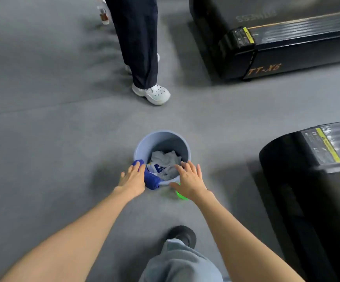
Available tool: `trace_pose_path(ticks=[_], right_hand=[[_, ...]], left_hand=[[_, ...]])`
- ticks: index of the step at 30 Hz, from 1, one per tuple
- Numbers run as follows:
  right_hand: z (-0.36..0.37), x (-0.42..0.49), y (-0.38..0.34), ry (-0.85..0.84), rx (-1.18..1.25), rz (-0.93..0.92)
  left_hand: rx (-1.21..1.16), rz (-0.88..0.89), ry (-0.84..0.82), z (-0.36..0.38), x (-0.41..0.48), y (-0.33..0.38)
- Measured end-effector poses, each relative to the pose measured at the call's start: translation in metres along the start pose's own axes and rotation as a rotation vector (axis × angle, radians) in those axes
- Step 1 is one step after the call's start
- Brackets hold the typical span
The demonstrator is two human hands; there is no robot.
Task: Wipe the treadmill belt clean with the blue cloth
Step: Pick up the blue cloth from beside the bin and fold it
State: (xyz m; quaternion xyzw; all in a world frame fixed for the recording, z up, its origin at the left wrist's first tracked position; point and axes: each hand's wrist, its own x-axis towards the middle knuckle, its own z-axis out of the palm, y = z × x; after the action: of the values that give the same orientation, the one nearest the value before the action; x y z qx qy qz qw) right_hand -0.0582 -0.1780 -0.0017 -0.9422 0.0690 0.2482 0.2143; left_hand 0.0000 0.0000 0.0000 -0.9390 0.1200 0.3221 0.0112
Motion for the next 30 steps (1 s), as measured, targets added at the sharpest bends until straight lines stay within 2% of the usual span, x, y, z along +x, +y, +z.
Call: trace_pose_path(ticks=[2, 5, 9, 13, 19, 22, 27, 30], right_hand=[[0.023, 0.032, -0.007, -0.017, -0.015, -0.095], [0.058, 0.079, -0.021, -0.082, -0.015, -0.137], [0.086, 0.107, -0.037, -0.097, -0.075, -0.106], [0.073, 0.106, -0.049, -0.072, -0.079, -0.076], [-0.002, 0.06, -0.05, -0.009, 0.082, 0.008], [-0.069, 0.027, -0.052, 0.022, 0.212, 0.088], [-0.184, -0.032, -0.032, 0.126, 0.382, 0.247], [-0.241, -0.076, -0.001, 0.154, 0.45, 0.311]], left_hand=[[-0.046, -0.035, 0.004, 0.017, 0.027, -0.011], [0.007, 0.033, 0.03, 0.041, 0.068, -0.02], [0.064, 0.14, 0.156, 0.056, 0.096, -0.036], [0.011, 0.157, 0.116, 0.045, 0.091, -0.04], [0.188, 0.196, 0.14, -0.032, 0.056, -0.016], [0.142, 0.282, 0.12, -0.102, 0.029, 0.016], [0.074, 0.434, 0.043, -0.204, -0.001, 0.093], [0.085, 0.578, 0.076, -0.251, -0.027, 0.164]])
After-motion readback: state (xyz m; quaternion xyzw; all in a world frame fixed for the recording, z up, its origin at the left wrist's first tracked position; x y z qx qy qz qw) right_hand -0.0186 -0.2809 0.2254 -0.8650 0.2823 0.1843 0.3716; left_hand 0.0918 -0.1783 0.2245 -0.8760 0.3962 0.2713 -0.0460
